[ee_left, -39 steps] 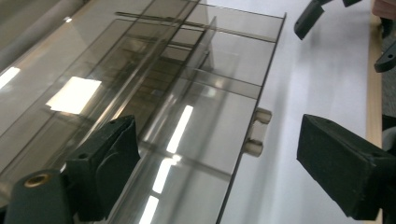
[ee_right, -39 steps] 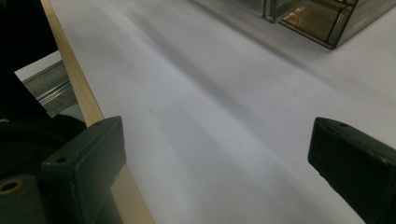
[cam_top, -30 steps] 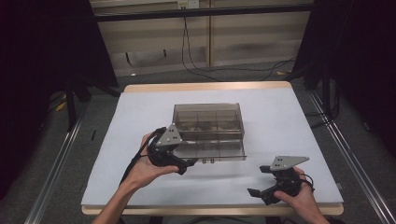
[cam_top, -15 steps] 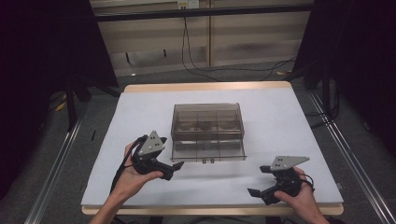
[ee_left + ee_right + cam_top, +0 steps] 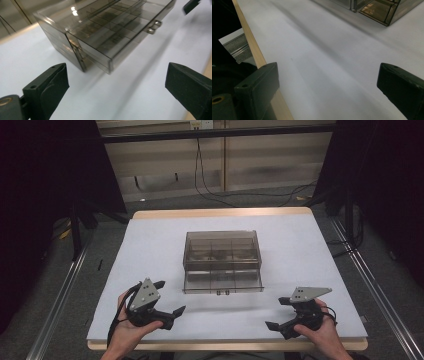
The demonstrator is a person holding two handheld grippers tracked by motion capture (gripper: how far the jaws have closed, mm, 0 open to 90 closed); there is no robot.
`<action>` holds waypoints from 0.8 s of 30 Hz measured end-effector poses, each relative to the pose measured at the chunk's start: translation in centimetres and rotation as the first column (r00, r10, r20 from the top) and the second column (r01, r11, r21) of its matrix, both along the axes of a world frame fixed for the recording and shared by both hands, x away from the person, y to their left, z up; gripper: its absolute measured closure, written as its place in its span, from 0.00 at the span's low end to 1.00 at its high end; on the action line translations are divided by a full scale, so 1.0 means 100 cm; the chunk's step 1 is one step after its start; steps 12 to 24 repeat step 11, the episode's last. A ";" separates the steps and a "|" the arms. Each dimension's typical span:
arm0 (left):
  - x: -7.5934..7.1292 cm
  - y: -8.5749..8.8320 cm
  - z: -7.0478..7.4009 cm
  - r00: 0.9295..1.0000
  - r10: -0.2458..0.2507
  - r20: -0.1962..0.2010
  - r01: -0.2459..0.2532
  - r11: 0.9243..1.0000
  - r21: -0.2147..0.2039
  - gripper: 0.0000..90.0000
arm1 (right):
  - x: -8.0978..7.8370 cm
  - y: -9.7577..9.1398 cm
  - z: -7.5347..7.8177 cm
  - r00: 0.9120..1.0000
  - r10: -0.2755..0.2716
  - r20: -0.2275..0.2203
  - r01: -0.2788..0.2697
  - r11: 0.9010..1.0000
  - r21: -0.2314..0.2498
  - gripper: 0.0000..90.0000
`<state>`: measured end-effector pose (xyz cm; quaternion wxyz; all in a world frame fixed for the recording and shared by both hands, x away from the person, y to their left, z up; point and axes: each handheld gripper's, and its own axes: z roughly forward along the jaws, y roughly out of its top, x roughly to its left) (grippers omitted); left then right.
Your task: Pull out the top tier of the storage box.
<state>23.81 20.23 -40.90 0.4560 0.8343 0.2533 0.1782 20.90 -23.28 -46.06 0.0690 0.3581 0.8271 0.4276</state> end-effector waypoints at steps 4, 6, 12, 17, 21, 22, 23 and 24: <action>-0.010 0.006 -0.011 0.998 0.061 0.004 -0.061 0.997 -0.037 0.11 | 0.000 0.001 0.000 1.000 0.003 0.000 -0.003 1.000 -0.005 0.05; -0.013 0.009 -0.016 0.997 0.079 0.019 -0.078 0.996 -0.031 0.12 | 0.000 0.001 0.000 1.000 0.001 0.002 -0.001 1.000 -0.004 0.05; -0.018 0.013 -0.027 0.994 0.105 0.007 -0.104 0.993 -0.063 0.16 | -0.002 0.000 0.001 1.000 0.000 0.005 0.000 1.000 -0.003 0.05; -0.018 0.013 -0.027 0.994 0.105 0.007 -0.104 0.993 -0.063 0.16 | -0.002 0.000 0.001 1.000 0.000 0.005 0.000 1.000 -0.003 0.05; -0.018 0.013 -0.027 0.994 0.105 0.007 -0.104 0.993 -0.063 0.16 | -0.002 0.000 0.001 1.000 0.000 0.005 0.000 1.000 -0.003 0.05; -0.018 0.013 -0.027 0.994 0.105 0.007 -0.104 0.993 -0.063 0.16 | -0.002 0.000 0.001 1.000 0.000 0.005 0.000 1.000 -0.003 0.05; -0.018 0.013 -0.027 0.994 0.105 0.007 -0.104 0.993 -0.063 0.16 | -0.002 0.000 0.001 1.000 0.000 0.005 0.000 1.000 -0.003 0.05; -0.018 0.013 -0.027 0.994 0.105 0.007 -0.104 0.993 -0.063 0.16 | -0.002 0.000 0.001 1.000 0.000 0.005 0.000 1.000 -0.003 0.05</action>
